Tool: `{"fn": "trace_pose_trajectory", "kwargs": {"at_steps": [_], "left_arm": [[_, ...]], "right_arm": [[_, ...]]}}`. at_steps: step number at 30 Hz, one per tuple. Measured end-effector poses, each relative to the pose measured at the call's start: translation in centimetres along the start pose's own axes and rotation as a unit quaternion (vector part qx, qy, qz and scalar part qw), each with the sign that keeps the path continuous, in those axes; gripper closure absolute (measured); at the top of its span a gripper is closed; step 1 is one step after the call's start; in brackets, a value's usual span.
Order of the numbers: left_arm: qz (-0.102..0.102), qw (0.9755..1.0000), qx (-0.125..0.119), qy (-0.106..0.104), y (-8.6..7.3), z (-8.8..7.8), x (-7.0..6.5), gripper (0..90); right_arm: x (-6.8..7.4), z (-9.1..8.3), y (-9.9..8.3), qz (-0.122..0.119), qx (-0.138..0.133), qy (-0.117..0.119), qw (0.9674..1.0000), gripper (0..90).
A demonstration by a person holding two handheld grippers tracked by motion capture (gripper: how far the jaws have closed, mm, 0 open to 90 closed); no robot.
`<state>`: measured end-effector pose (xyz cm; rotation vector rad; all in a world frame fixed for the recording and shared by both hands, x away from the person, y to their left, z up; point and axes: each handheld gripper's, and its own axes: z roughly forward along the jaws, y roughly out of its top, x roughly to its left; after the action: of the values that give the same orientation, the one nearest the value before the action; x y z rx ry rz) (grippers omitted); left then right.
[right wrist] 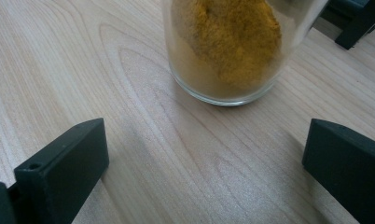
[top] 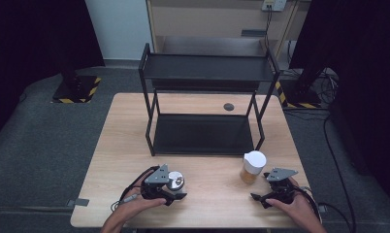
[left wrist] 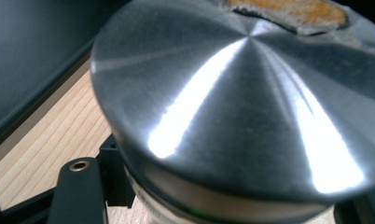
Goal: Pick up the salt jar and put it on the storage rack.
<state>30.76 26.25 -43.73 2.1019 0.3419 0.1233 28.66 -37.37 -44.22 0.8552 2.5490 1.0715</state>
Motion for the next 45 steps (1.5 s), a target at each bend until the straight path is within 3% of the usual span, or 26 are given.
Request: {"fn": "trace_pose_trajectory", "kwargs": {"at_steps": [17, 27, 45], "left_arm": [[0.006, 1.0000, 0.000, 0.001, 1.1, -1.2, 1.0, 29.9], [0.004, 0.9999, -0.013, 0.007, 1.6, -2.1, 1.8, 29.9], [0.018, 0.9997, -0.016, 0.002, 5.1, -3.1, 3.3, 29.9]], "right_arm": [[0.0, 0.0, 0.0, 0.000, 0.000, 0.000, 1.0000, 1.1], [0.0, 0.0, 0.0, 0.000, 0.000, 0.000, 1.0000, 1.1], [0.0, 0.0, 0.0, 0.000, 0.000, -0.001, 1.0000, 1.2]]}}
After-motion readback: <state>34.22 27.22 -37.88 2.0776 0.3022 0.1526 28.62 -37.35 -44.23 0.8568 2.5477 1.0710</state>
